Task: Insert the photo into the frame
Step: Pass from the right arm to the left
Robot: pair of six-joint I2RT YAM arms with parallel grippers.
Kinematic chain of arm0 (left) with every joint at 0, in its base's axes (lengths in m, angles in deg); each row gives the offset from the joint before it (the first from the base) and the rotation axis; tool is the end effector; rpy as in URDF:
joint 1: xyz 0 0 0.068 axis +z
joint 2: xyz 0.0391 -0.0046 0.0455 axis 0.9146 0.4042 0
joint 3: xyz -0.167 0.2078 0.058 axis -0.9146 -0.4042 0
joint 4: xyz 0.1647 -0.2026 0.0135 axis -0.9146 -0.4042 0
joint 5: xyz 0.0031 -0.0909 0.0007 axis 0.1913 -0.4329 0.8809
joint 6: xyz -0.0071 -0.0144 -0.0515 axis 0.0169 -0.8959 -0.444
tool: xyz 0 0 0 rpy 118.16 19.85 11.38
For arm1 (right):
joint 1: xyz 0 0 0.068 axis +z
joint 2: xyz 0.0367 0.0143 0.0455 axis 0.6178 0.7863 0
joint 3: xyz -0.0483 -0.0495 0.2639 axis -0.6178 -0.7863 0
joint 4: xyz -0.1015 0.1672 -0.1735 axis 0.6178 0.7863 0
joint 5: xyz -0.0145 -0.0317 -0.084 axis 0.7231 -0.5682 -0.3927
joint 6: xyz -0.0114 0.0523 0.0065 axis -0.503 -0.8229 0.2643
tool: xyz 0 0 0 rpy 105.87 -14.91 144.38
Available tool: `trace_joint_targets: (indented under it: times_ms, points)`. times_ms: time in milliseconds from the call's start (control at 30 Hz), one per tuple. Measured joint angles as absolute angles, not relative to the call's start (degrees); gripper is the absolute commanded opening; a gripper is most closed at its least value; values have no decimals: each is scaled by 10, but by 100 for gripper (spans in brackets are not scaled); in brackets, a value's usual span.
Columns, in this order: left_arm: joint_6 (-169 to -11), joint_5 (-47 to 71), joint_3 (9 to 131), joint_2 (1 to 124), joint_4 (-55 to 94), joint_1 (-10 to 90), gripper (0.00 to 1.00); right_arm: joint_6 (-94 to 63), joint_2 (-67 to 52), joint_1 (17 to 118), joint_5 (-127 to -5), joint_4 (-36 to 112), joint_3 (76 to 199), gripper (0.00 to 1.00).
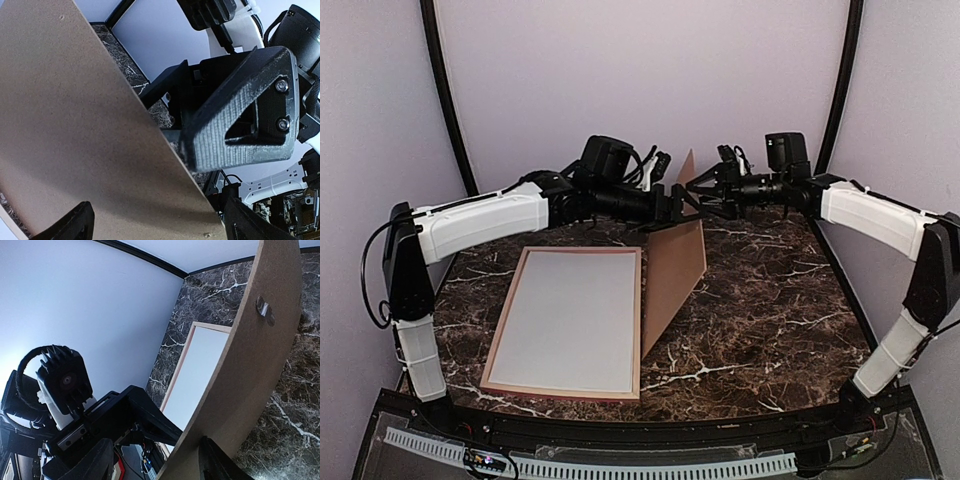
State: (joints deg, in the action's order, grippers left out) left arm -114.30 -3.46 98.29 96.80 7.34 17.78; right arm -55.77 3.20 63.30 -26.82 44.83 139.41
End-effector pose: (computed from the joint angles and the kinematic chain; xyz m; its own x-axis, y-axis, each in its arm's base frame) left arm 0.2949 -0.3535 0.3470 -0.7293 0.0104 -0.6841 0.6276 0.4084 -0.6628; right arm 0.3250 0.1811 0.3394 -0.8900 0.1406 -0.4338 -0.3668 0.3445 0.8642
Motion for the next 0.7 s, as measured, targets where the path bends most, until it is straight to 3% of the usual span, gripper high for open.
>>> trace_joint_targets:
  times_ms: [700]
  points:
    - [-1116,52,988,927,25,181,92,-628,93,681,-263,393,1466,60]
